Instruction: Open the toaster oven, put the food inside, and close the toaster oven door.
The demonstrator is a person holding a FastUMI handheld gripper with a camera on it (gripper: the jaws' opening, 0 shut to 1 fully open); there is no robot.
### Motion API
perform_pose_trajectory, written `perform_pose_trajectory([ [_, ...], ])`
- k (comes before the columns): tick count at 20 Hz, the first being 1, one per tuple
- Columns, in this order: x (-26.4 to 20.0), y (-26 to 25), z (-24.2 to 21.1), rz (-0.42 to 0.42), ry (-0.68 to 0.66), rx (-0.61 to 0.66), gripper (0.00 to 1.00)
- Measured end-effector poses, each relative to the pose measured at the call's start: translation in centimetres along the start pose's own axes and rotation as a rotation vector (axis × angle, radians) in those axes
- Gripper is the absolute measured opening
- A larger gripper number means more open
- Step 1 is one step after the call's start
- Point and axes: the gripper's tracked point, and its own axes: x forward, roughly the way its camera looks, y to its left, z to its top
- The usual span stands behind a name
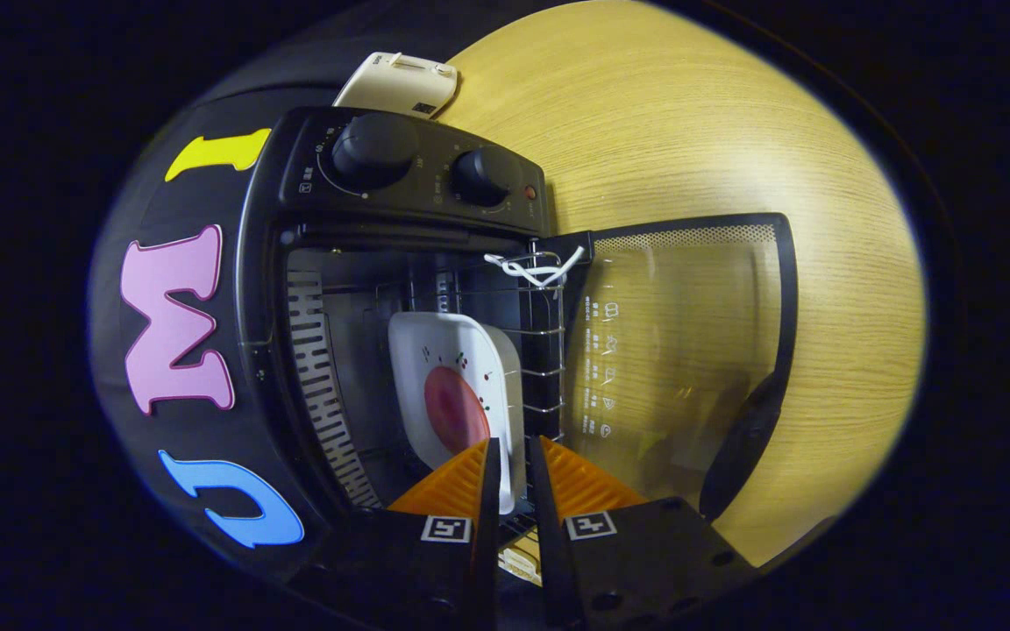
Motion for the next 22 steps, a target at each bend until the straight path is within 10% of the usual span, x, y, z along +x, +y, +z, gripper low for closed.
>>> perform_pose_trajectory([
  [2, -0.6, -0.3, -0.6, -0.002, 0.027, -0.02, 0.39],
  [6, -3.2, -0.2, -1.9, 0.014, 0.114, -0.066, 0.99],
  [14, -13.4, -1.6, -4.7, 0.128, 0.247, -0.571, 0.99],
  [22, -14.4, -9.0, -1.0, 0.002, 0.073, -1.402, 0.99],
])
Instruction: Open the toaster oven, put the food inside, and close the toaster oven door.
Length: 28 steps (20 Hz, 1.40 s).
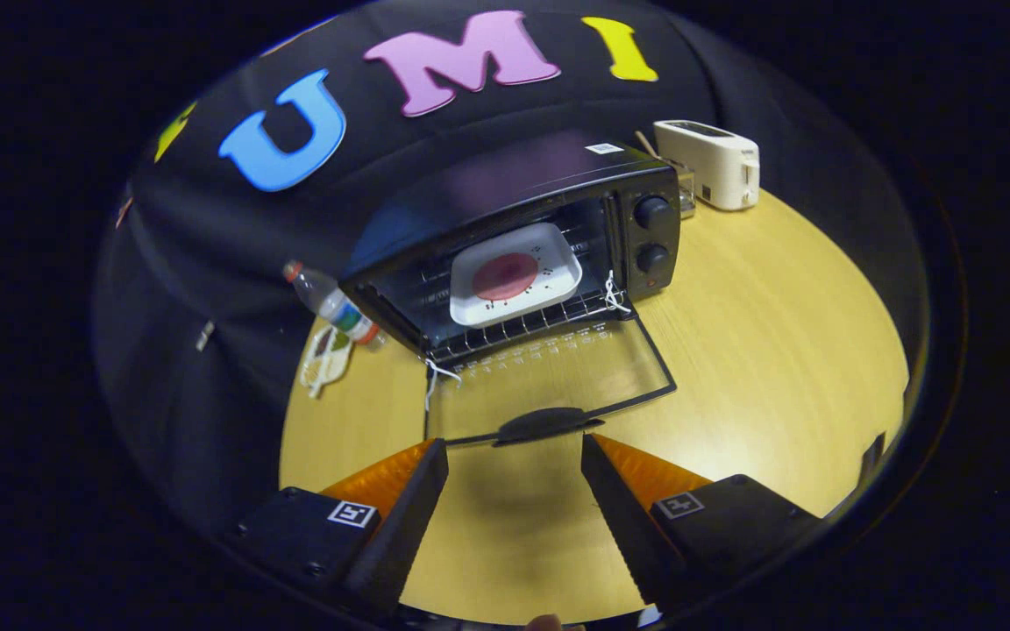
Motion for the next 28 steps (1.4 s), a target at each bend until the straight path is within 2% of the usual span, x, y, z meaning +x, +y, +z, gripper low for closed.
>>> perform_pose_trajectory([
  [2, 1.3, -0.7, -2.2, -0.041, 0.035, -0.095, 0.99],
  [4, 3.0, -1.1, -3.9, -0.059, 0.082, -0.129, 0.99],
  [10, 7.2, -1.5, -5.6, -0.106, 0.162, -0.115, 1.0],
  [18, 10.7, -2.6, -4.8, -0.151, 0.187, -0.052, 1.0],
  [23, 10.9, -2.8, -4.3, -0.172, 0.178, -0.137, 0.99],
  [28, 9.3, -2.4, -3.5, -0.154, 0.111, -0.137, 0.99],
])
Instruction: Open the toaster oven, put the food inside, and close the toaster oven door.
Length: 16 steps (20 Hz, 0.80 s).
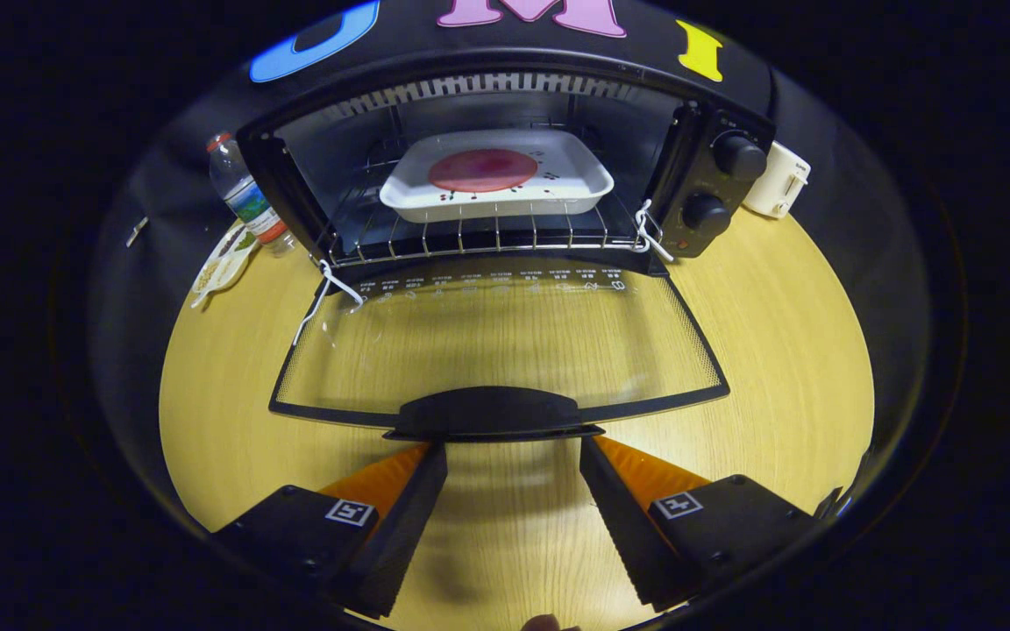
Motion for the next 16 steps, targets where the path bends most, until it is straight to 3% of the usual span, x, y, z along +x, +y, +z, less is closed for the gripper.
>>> perform_pose_trajectory([
  [16, -8.7, 0.2, 8.1, 0.088, -0.316, 0.062, 0.99],
])
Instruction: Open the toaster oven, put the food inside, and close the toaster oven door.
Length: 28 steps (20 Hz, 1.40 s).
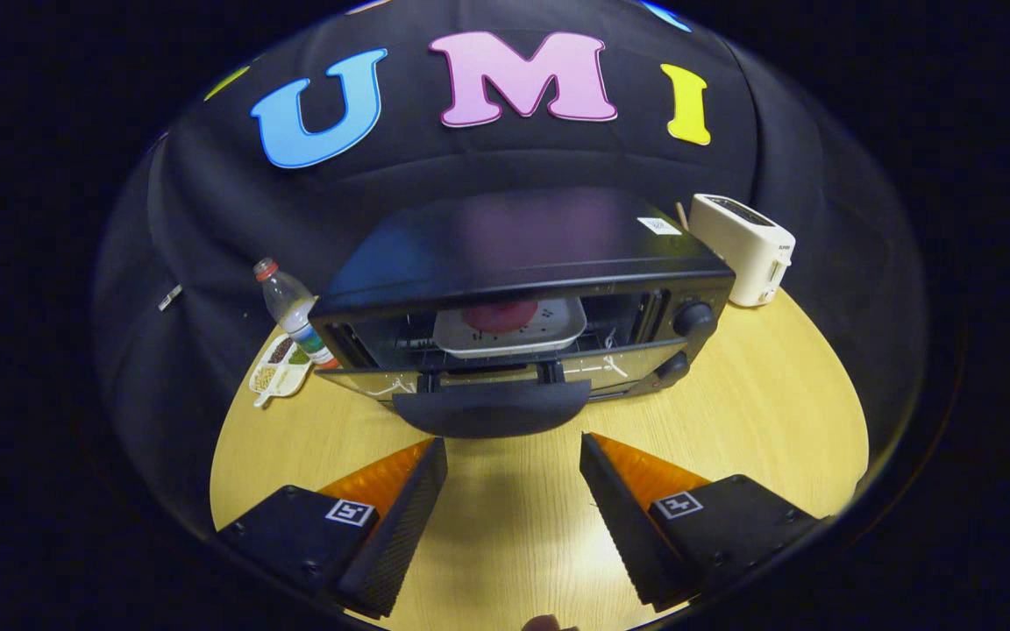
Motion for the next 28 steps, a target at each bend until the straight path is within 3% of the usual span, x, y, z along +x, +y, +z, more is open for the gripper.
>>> perform_pose_trajectory([
  [8, -5.3, -0.8, 6.1, 0.03, -0.181, -0.01, 0.99],
  [18, -18.1, -4.2, 16.0, 0.047, -0.452, -0.098, 0.99],
  [28, -30.2, -8.0, 19.3, 0.068, -0.579, -0.069, 0.98],
])
